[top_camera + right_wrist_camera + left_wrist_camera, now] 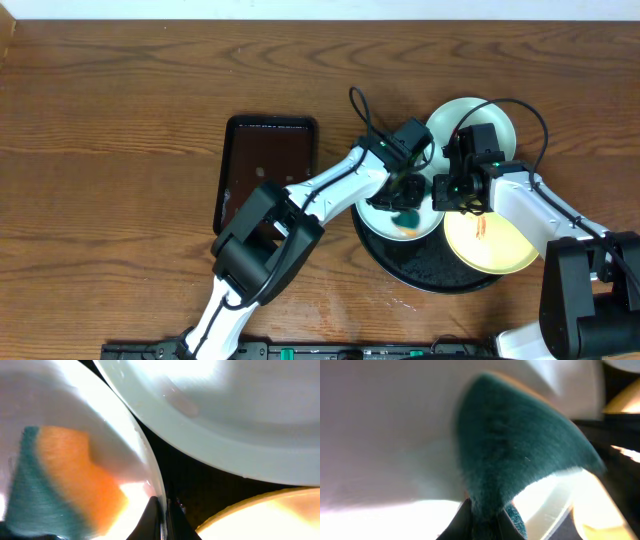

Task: Clean dirty plates on tray and stack at the side
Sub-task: 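Scrub the pale green plate with the sponge while right gripper holds rim, then return the sponge to the black tray with the left gripper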

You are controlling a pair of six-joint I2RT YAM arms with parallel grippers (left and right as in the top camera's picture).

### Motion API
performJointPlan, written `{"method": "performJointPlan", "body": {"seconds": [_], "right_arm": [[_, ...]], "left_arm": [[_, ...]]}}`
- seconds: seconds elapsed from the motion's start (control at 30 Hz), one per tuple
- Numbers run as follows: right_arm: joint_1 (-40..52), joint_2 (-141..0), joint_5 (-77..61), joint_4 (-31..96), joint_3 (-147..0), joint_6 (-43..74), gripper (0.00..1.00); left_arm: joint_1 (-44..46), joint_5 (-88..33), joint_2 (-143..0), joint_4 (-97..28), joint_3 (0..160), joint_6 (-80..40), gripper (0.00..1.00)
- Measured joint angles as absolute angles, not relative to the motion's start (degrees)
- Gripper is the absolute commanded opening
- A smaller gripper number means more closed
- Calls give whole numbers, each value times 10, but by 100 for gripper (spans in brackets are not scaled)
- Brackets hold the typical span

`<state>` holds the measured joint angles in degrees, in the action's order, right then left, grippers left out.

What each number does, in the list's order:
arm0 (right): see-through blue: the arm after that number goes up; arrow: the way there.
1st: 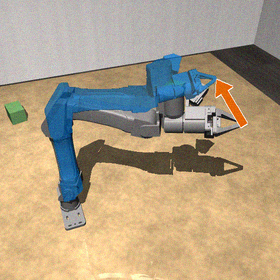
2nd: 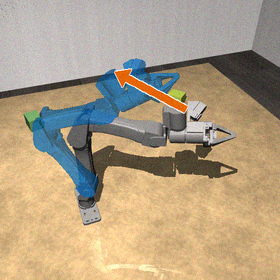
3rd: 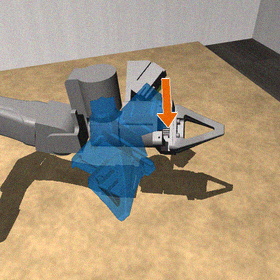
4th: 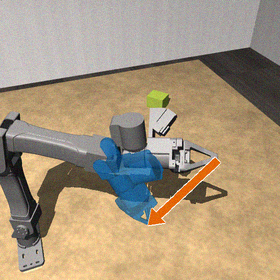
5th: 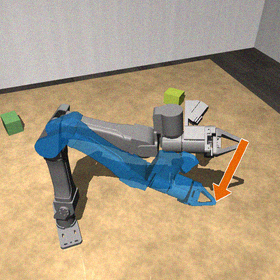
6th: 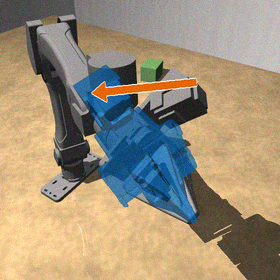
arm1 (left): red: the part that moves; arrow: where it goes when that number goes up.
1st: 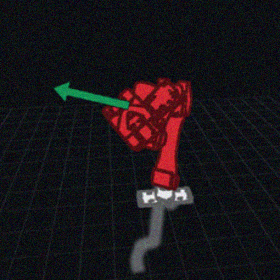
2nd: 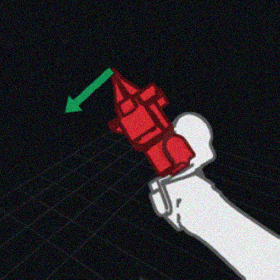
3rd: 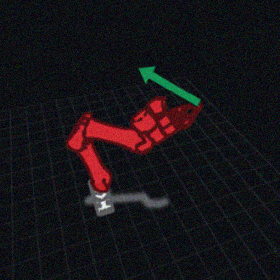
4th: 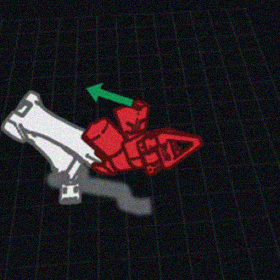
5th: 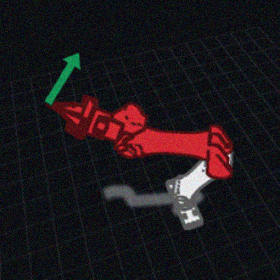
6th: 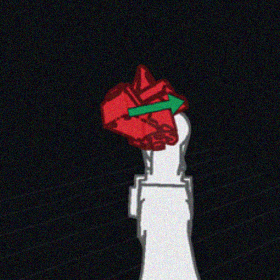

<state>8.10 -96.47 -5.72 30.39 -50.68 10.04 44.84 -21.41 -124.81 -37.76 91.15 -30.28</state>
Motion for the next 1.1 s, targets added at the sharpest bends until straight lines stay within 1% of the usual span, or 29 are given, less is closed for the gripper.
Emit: {"method": "performJointPlan", "body": {"seconds": [0.1, 0.2, 0.27, 0.47, 0.57, 0.6, 0.7, 0.73, 0.77, 0.8, 0.87, 0.97, 1.1], "right_arm": [[81, -965, -58, 304, -507, 101, 1], [81, -965, -58, 304, -507, 100, 1], [81, -965, -58, 304, -507, 100, 1], [81, -965, -58, 304, -507, 101, 1], [81, -965, -58, 304, -507, 100, 1], [81, -965, -58, 304, -507, 101, 4], [81, -965, -57, 304, -507, 99, 15], [81, -967, -58, 305, -507, 98, 16], [81, -969, -61, 306, -505, 98, 16], [81, -970, -62, 306, -505, 98, 13], [81, -970, -66, 305, -505, 98, 1], [78, -967, -77, 300, -505, 99, 1], [77, -967, -81, 299, -506, 100, 1]], "left_arm": [[444, -147, -1246, -419, 925, -303, 7], [441, -31, -1246, -469, 944, -302, 7], [440, 19, -1246, -494, 954, -302, 8], [439, 105, -1246, -564, 1015, -302, 7], [427, 111, -1238, -575, 1031, -302, 8], [423, 111, -1232, -580, 1032, -302, 8], [412, 108, -1206, -606, 1032, -302, 8], [408, 107, -1194, -618, 1032, -302, 8], [403, 106, -1180, -632, 1032, -300, 8], [396, 106, -1167, -646, 1032, -299, 8], [373, 106, -1144, -675, 1034, -296, 8], [324, 106, -1133, -696, 1035, -291, 8], [253, 82, -1133, -677, 996, -267, 17]]}}
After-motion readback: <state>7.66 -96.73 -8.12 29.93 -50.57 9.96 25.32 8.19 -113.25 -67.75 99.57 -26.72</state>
